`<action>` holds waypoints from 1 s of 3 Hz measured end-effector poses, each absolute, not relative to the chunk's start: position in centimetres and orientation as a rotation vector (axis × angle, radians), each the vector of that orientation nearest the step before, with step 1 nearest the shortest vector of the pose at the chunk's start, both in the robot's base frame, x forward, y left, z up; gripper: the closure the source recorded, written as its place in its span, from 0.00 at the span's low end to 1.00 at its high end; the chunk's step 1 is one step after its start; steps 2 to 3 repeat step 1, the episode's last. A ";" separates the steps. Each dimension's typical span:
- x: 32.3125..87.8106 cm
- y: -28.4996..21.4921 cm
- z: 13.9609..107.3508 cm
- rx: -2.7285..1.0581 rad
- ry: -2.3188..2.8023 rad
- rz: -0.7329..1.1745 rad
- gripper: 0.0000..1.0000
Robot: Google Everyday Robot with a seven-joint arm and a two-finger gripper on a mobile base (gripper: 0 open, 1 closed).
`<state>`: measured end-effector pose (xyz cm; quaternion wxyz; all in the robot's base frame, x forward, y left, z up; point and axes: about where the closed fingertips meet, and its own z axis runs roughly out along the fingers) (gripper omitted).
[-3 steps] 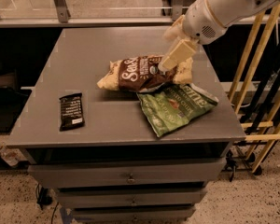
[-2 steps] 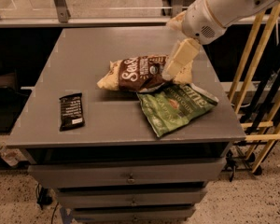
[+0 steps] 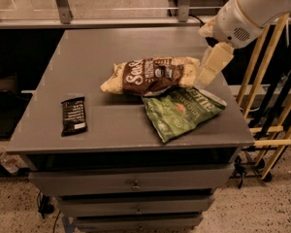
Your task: Move brown chip bag near green jalapeno chip bag
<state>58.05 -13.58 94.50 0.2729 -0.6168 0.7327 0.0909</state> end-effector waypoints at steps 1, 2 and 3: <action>56.0 -18.1 94.3 -1.615 2.102 0.166 0.00; 56.0 -18.1 94.3 -1.615 2.102 0.166 0.00; 56.0 -18.1 94.3 -1.615 2.102 0.166 0.00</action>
Offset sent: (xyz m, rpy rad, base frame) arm 0.0000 0.0000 0.0000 0.0000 0.0000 0.0000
